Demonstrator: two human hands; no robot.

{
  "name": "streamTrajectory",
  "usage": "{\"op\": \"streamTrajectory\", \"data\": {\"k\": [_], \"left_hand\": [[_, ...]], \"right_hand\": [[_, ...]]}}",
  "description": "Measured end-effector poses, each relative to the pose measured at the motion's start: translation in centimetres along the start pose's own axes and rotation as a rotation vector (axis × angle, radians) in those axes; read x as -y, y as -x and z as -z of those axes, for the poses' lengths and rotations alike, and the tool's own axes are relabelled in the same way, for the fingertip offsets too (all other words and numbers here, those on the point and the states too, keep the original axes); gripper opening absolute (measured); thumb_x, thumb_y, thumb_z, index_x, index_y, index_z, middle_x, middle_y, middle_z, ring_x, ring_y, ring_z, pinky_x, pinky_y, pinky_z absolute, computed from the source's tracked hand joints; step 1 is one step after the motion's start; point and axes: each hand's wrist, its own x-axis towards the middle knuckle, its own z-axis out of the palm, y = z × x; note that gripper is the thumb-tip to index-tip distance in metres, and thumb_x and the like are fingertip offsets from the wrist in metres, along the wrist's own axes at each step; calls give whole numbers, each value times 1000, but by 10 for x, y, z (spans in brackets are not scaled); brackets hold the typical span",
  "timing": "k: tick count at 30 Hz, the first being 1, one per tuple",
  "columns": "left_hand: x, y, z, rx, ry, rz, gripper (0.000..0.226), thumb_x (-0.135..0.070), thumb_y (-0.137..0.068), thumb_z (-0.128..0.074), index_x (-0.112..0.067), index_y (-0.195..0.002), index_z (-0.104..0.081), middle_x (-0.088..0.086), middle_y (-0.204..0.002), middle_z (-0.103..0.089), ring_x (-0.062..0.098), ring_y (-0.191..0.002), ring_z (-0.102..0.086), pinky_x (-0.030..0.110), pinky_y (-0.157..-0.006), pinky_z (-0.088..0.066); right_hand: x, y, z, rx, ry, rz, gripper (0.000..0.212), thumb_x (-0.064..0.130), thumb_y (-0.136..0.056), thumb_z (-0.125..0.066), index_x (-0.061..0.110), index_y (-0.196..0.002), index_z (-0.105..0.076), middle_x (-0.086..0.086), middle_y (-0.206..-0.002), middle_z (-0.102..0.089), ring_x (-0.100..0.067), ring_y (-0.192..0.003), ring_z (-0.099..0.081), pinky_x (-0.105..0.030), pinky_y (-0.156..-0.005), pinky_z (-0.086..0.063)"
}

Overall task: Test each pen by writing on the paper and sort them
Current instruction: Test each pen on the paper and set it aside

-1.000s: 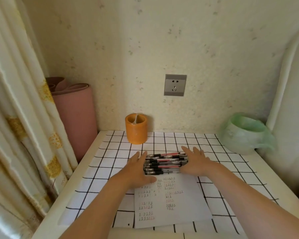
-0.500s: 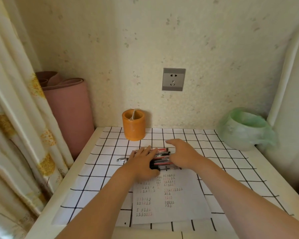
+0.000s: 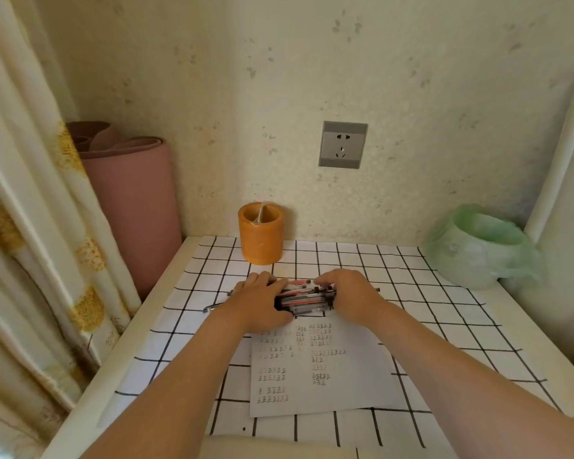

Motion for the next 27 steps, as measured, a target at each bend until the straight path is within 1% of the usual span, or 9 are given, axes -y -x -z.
{"op": "streamTrajectory", "data": {"k": [2,4,7,10,13,18,20,23,27], "left_hand": [[7,2,4,18,-14,27,74,-58,-87,-49,-33,-152,-22,-4,-147,-29,21,-134,-24,40,-112,-25],[14,3,6,29,-30,30,71,-55,-89,-48,-32,-151,-24,-3,-147,-29,21,-134,-24,39,-112,-27],[19,3,6,26,-32,26,70,-53,-88,-51,-32,-150,-28,-3,-149,-29,21,-134,-26,40,-112,-29],[16,5,2,26,-14,9,77,-56,-87,-52,-32,-153,-19,-2,-161,-14,24,-144,-19,44,-118,-21],[11,7,0,26,-10,-23,83,-63,-89,-49,-37,-155,-6,-3,-163,-7,24,-149,-9,46,-121,-8],[20,7,-3,-50,-27,-56,72,-60,-90,-47,-41,-153,-17,-6,-152,-29,19,-137,-27,39,-114,-25],[27,9,-3,-53,-32,-39,69,-59,-92,-46,-41,-152,-19,-5,-151,-30,18,-136,-27,38,-113,-26],[35,13,-2,-57,-46,-25,67,-59,-93,-45,-41,-153,-19,-4,-152,-30,18,-137,-26,39,-113,-26],[38,16,0,-75,-35,-21,74,-60,-89,-50,-38,-153,-19,-5,-149,-32,18,-135,-30,40,-111,-30]], "right_hand": [[3,-4,1,22,39,18,60,-4,-86,-56,27,-137,-57,-3,-136,-56,-23,-129,-49,-32,-107,-40],[0,-4,7,56,269,-78,65,5,-85,-57,31,-144,-47,-6,-140,-45,-28,-133,-38,-44,-107,-38],[-9,1,12,30,459,-252,47,11,-87,-55,21,-132,-53,-11,-130,-44,-30,-122,-43,-42,-98,-44],[-15,1,8,-7,309,-259,36,-1,-86,-56,14,-118,-62,-11,-122,-50,-28,-107,-55,-34,-88,-52],[-12,-5,4,-7,193,-119,46,-12,-84,-52,16,-117,-68,-8,-121,-54,-26,-110,-57,-25,-86,-46],[4,-13,-5,-49,43,32,42,-5,-87,-61,22,-119,-69,-4,-112,-62,-21,-104,-58,-23,-84,-44],[6,-16,-2,-58,128,-88,43,8,-86,-65,21,-127,-62,-7,-122,-55,-27,-114,-53,-36,-93,-49],[5,-15,1,-3,150,-225,40,-1,-83,-57,1,-123,-65,-20,-130,-58,-35,-115,-60,-44,-94,-54],[12,-15,-7,-1,60,-131,37,-11,-89,-51,9,-114,-71,-9,-126,-63,-24,-116,-60,-24,-94,-48]]}}
